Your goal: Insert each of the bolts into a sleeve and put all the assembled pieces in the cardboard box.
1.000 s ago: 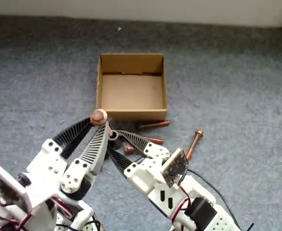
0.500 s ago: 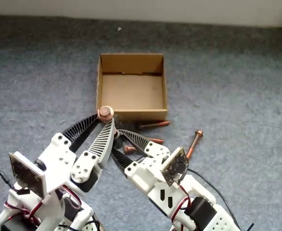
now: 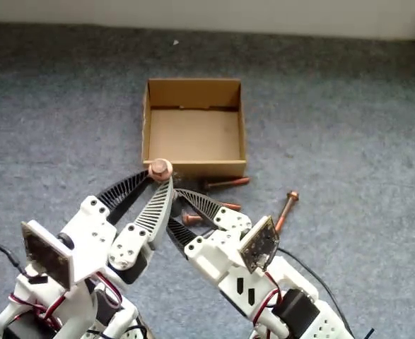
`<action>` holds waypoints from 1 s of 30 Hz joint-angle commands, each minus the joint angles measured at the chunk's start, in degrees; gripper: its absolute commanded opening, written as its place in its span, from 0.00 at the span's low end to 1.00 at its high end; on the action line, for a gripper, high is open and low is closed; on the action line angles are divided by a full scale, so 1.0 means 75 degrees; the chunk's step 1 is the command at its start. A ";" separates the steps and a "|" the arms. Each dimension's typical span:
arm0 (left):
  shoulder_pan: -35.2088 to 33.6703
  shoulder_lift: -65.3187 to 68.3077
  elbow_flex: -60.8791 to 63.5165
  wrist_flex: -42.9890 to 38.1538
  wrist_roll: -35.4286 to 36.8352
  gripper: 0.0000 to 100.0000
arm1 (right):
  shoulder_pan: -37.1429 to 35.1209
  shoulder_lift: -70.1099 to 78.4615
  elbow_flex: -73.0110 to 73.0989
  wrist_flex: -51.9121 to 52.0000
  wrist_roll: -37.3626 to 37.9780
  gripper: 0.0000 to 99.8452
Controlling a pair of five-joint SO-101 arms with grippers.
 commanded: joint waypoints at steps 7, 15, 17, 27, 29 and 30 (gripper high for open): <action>0.0592 0.0170 0.0264 -0.0023 -0.0492 0.01 | 0.0756 -0.0135 -0.0369 -0.0697 0.0082 0.00; 0.0580 0.0170 0.0979 -0.0621 -0.0692 0.01 | 0.0756 -0.0135 -0.0498 -0.0709 0.0082 0.00; 0.0580 0.0170 0.1354 -0.0996 -0.1008 0.02 | 0.0791 -0.0135 -0.0604 -0.0709 0.0082 0.00; 0.0451 0.0170 0.1705 -0.1301 -0.1266 0.13 | 0.0803 -0.0135 -0.0545 -0.0697 0.0082 0.00; 0.0275 0.0170 0.1694 -0.1325 -0.1266 0.13 | 0.0803 -0.0135 -0.0545 -0.0697 0.0082 0.00; 0.0158 0.0147 0.1682 -0.1336 -0.1266 0.13 | 0.0815 -0.0135 -0.0557 -0.0697 0.0082 0.00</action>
